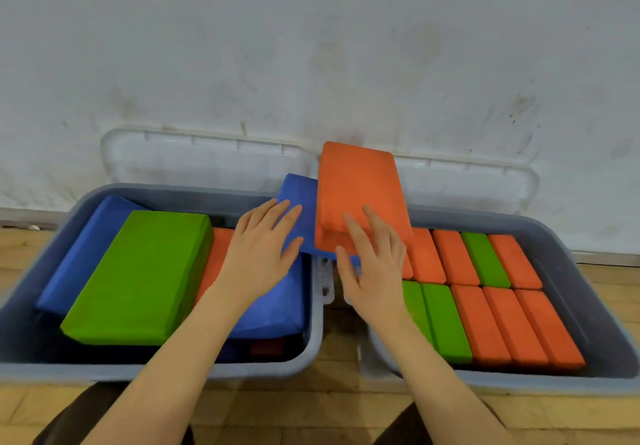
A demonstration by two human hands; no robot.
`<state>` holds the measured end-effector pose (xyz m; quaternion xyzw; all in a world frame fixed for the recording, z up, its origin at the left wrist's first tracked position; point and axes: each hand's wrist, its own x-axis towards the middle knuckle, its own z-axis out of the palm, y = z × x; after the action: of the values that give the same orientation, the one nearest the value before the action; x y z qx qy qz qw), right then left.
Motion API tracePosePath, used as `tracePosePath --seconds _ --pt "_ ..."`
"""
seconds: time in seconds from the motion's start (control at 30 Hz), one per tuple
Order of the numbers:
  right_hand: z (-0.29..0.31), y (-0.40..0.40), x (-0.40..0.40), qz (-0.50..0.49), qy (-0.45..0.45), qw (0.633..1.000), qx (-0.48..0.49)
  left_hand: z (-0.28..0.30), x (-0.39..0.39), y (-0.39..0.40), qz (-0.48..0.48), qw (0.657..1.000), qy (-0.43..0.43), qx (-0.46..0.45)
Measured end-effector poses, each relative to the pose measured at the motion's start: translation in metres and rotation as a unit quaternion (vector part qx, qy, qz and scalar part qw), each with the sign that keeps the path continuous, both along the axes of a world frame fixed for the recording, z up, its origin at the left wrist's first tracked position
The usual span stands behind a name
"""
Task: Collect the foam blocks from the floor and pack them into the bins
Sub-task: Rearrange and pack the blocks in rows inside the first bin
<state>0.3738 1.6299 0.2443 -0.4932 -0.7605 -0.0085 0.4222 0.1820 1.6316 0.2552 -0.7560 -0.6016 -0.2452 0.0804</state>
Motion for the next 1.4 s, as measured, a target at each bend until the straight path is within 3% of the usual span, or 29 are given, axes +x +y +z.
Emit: tracePosePath --seconds 0.13,0.2,0.3,0.4,0.5,0.63,0.9,1.07,1.23,1.4 --pt "-0.022 -0.012 -0.055 0.097 -0.035 0.994 -0.045 -0.019 -0.06 -0.033 0.072 0.997 -0.023 -0.026" --pt "-0.04 -0.017 -0.074 0.115 -0.088 0.977 -0.158 -0.033 -0.087 -0.053 0.108 0.992 -0.02 -0.056" --pt "-0.071 -0.027 -0.087 0.065 -0.209 0.914 -0.341 -0.055 -0.116 -0.08 0.171 0.974 -0.007 -0.149" --pt "-0.089 -0.036 -0.095 0.036 -0.304 0.885 -0.35 -0.07 -0.129 -0.099 0.223 0.938 -0.013 -0.265" --pt "-0.097 -0.037 -0.102 0.032 -0.301 0.891 -0.337 -0.081 -0.133 -0.105 0.26 0.918 0.007 -0.298" --pt "-0.107 -0.033 -0.103 0.067 -0.29 0.919 -0.259 -0.078 -0.132 -0.105 0.339 0.894 -0.044 -0.291" --pt "-0.103 -0.039 -0.108 0.045 -0.26 0.947 -0.181 -0.084 -0.123 -0.114 0.398 0.868 -0.125 -0.271" --pt "-0.103 -0.042 -0.108 0.049 -0.215 0.958 -0.183 -0.097 -0.133 -0.112 0.343 0.905 -0.138 -0.211" --pt "-0.103 -0.046 -0.11 0.045 -0.175 0.966 -0.183 -0.081 -0.139 -0.107 0.294 0.926 -0.229 -0.058" --pt "-0.09 -0.055 -0.116 0.044 -0.056 0.976 -0.206 -0.056 -0.148 -0.102 0.266 0.937 -0.225 0.027"
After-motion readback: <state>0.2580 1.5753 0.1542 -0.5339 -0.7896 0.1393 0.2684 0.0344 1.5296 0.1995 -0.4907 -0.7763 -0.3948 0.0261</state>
